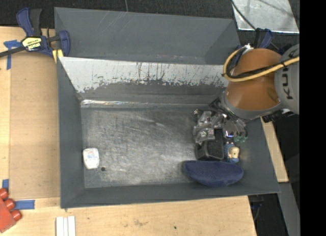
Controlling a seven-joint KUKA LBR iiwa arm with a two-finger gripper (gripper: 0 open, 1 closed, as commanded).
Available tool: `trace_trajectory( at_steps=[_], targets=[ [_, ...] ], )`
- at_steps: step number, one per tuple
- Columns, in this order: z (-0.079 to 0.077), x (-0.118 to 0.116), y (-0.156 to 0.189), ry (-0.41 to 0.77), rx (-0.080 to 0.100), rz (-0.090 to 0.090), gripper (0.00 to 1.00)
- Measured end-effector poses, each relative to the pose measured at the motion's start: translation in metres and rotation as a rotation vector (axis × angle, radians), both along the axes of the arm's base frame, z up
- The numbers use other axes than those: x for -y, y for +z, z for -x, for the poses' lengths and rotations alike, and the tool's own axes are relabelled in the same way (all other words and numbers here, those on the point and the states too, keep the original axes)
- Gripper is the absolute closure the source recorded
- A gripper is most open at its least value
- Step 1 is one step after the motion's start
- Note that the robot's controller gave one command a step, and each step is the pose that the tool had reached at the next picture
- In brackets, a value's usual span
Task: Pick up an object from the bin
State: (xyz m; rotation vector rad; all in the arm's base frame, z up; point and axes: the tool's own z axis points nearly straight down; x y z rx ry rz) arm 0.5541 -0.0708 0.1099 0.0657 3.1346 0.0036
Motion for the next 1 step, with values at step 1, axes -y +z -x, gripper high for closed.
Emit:
trace_trajectory(
  at_steps=[1],
  targets=[
    [-0.0123,0.0027,0.0582,-0.004,0.004,0.003,1.0]
  ],
)
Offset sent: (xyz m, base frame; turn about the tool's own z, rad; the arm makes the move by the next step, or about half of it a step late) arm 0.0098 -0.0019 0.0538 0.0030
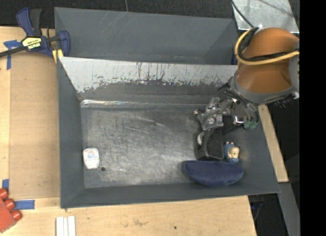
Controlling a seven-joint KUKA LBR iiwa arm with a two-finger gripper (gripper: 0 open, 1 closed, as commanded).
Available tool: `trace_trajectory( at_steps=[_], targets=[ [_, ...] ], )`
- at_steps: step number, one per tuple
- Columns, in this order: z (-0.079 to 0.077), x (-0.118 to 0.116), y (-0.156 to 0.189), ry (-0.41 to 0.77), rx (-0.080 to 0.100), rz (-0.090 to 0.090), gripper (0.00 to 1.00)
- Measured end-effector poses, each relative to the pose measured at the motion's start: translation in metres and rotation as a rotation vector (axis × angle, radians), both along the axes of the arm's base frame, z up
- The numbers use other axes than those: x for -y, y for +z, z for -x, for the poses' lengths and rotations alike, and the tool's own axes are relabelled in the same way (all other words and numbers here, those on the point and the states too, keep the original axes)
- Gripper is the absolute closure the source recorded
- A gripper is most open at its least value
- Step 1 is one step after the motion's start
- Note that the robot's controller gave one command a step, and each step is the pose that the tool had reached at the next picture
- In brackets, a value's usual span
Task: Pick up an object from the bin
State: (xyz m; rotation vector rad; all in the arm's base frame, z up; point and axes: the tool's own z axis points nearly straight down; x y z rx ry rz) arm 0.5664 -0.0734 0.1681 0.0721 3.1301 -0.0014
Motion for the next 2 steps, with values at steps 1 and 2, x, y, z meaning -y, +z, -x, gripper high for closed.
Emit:
trace_trajectory(
  at_steps=[1,2],
  targets=[
    [0.002,-0.004,-0.011,-0.009,-0.009,-0.002,1.0],
    [0.011,-0.003,0.024,-0.042,-0.002,-0.001,1.0]
  ],
)
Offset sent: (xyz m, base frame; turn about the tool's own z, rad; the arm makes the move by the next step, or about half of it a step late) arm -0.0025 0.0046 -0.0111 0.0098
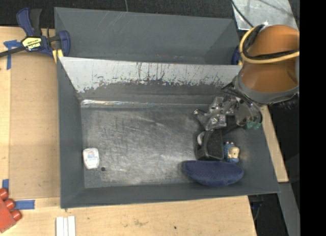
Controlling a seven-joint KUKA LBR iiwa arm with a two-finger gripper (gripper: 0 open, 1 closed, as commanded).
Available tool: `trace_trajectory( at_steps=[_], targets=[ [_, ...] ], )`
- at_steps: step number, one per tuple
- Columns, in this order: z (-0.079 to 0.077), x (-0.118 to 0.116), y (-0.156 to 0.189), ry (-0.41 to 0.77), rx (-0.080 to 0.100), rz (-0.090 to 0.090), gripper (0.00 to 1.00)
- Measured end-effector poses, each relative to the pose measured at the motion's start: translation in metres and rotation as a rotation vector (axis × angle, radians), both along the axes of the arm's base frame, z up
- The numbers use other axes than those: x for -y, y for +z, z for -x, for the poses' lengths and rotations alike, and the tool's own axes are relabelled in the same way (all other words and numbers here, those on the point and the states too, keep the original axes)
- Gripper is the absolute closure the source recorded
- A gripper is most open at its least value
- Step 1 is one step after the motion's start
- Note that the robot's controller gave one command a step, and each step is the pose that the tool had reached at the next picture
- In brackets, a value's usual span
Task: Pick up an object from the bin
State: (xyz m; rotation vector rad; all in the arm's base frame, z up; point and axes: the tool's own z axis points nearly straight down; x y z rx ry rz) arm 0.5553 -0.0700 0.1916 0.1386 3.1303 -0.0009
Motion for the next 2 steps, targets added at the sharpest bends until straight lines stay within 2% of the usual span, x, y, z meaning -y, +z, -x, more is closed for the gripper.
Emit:
trace_trajectory(
  at_steps=[1,2],
  targets=[
    [0.0,0.0,-0.002,-0.001,-0.003,-0.001,0.0],
    [0.014,0.044,-0.086,0.554,-0.007,-0.001,0.0]
  ],
)
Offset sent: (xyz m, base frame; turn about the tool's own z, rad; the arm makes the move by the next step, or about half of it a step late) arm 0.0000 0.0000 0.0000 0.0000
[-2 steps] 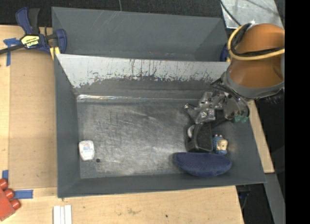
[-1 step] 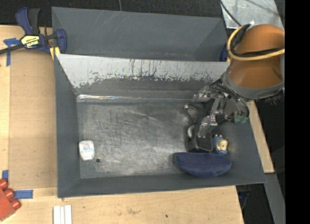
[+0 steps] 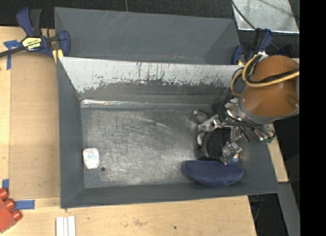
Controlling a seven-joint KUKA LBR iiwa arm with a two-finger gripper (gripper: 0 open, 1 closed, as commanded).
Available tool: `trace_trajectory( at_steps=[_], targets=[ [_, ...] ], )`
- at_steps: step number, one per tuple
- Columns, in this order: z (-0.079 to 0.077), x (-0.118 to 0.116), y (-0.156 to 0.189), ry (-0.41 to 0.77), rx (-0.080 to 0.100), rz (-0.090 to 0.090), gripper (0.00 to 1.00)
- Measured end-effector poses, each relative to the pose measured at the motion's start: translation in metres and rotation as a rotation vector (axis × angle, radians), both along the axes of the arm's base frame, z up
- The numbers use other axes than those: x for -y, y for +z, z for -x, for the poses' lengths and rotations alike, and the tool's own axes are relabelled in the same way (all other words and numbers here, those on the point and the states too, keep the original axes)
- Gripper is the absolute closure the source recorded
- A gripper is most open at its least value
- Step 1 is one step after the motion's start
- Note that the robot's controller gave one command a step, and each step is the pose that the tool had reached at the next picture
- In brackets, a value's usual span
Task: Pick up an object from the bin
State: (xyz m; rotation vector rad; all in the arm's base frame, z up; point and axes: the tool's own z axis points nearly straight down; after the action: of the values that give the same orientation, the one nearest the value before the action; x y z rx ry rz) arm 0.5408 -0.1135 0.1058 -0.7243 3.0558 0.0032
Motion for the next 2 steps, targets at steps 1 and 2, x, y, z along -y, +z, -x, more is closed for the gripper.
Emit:
trace_trajectory(
  at_steps=[1,2],
  targets=[
    [-0.0339,-0.0237,-0.0139,0.624,-0.028,-0.009,0.0],
    [-0.0358,-0.0191,-0.0161,0.626,-0.01,0.0,1.0]
  ],
)
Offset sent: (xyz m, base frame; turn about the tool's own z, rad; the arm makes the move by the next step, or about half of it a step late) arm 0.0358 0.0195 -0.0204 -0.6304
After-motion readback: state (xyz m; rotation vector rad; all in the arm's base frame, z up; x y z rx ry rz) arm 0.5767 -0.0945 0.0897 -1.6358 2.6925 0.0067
